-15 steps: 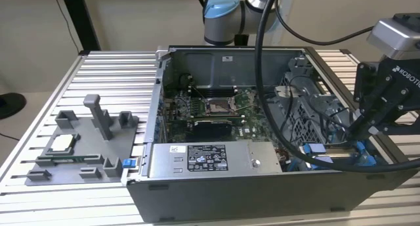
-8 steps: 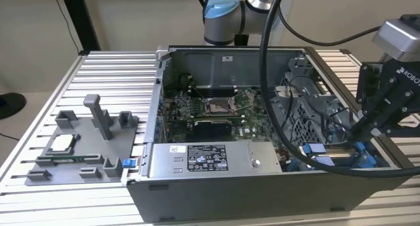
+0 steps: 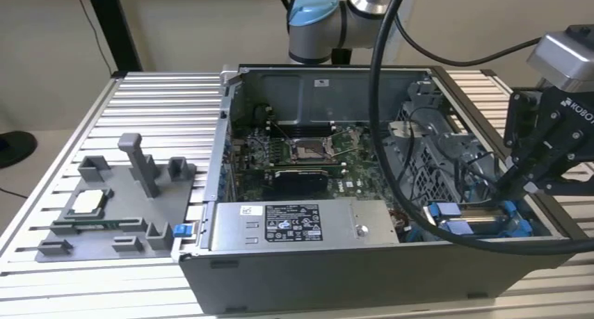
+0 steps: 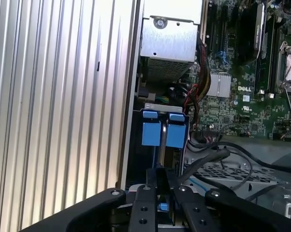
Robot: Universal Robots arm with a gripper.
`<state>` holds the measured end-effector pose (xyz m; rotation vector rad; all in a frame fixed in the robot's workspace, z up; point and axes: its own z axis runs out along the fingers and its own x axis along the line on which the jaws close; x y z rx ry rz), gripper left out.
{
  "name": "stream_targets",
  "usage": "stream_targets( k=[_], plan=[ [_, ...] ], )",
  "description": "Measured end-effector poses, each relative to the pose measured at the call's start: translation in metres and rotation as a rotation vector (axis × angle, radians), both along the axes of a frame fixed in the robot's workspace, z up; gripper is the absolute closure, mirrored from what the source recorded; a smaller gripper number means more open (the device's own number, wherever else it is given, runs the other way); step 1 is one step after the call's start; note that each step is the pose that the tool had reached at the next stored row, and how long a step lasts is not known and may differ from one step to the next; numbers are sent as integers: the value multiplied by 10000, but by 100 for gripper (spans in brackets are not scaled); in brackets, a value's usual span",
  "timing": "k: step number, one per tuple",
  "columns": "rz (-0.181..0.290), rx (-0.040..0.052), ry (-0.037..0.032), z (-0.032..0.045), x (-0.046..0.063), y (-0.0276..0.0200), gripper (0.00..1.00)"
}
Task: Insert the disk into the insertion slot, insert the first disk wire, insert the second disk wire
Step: 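Insert the first disk wire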
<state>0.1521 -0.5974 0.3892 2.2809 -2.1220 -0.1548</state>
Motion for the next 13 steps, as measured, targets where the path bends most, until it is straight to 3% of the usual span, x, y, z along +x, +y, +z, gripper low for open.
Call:
stream_targets(
  k=[3,13],
  plan=[
    [-15,92,-6,-44,16,0,100],
    [-609,93,-9,-164,59,3,100]
  ],
)
